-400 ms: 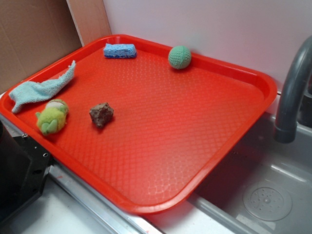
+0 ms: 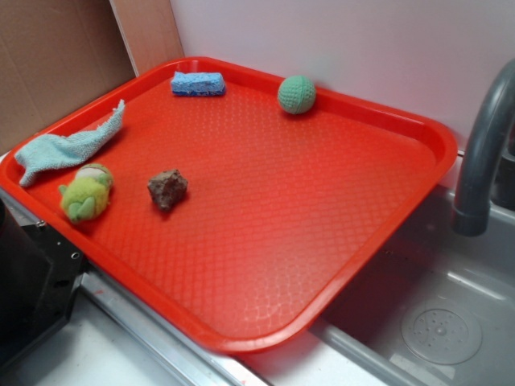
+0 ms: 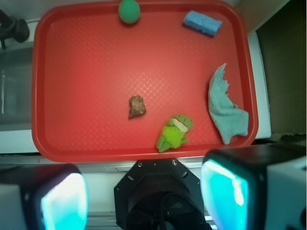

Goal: Grab the green ball.

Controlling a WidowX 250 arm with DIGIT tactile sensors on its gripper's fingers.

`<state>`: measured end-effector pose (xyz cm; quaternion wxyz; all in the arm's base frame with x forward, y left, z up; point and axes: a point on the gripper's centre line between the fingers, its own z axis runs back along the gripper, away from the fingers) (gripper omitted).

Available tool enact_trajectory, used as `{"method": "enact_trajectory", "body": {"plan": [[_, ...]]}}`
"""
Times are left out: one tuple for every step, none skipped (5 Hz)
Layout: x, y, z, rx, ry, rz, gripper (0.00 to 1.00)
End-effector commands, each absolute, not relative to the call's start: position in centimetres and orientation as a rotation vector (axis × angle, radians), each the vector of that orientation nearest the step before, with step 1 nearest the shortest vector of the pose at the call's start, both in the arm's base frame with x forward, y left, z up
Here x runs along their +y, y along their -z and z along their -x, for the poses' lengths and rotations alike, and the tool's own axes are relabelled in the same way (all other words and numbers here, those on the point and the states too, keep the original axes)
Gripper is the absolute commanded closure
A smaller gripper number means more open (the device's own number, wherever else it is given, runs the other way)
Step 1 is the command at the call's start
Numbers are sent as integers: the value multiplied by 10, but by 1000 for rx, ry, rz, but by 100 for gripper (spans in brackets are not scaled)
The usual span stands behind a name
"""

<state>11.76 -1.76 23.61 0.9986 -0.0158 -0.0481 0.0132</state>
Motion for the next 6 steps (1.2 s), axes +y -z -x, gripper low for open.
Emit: {"method": "enact_trajectory", "body": {"plan": [[-18, -163, -203, -201, 83, 27, 0], [-18, -163, -203, -201, 83, 27, 0], [-18, -163, -203, -201, 83, 27, 0], [-18, -163, -203, -201, 83, 27, 0], [-18, -132, -249, -165, -8, -44, 0], [-17, -110, -277, -228, -10, -80, 0]]}}
